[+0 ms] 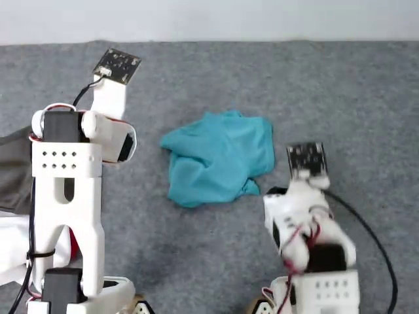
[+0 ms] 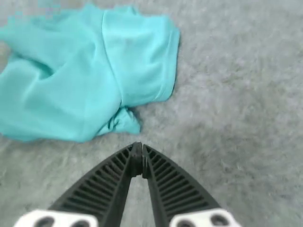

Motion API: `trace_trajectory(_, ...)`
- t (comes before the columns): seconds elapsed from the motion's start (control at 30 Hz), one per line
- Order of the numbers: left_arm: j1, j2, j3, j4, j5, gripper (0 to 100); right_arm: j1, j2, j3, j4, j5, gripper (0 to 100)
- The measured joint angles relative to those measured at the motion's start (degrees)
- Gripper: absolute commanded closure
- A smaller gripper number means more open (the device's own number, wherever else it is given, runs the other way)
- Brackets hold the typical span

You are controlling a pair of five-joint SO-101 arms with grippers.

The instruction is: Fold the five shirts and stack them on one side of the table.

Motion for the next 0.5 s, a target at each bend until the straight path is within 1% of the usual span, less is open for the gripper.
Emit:
trace_trajectory(0.13, 0.0, 0.0, 0.0, 0.0, 0.0, 98, 0.2, 16.6, -12.2, 3.5, 0.1, 98.4)
trace_trajectory(0.27, 0.0, 0.0, 0.0, 0.0, 0.0, 98, 0.3, 30.7, -22.4, 4.4, 1.0, 98.4)
trace_trajectory(0.33, 0.0, 0.0, 0.7, 0.0, 0.0, 98, 0.3, 36.0, -26.0, 4.4, 4.0, 98.4)
trace_trajectory(0.5, 0.0, 0.0, 4.9, 0.0, 0.0, 98, 0.3, 45.8, -28.8, 4.4, 15.5, 97.4)
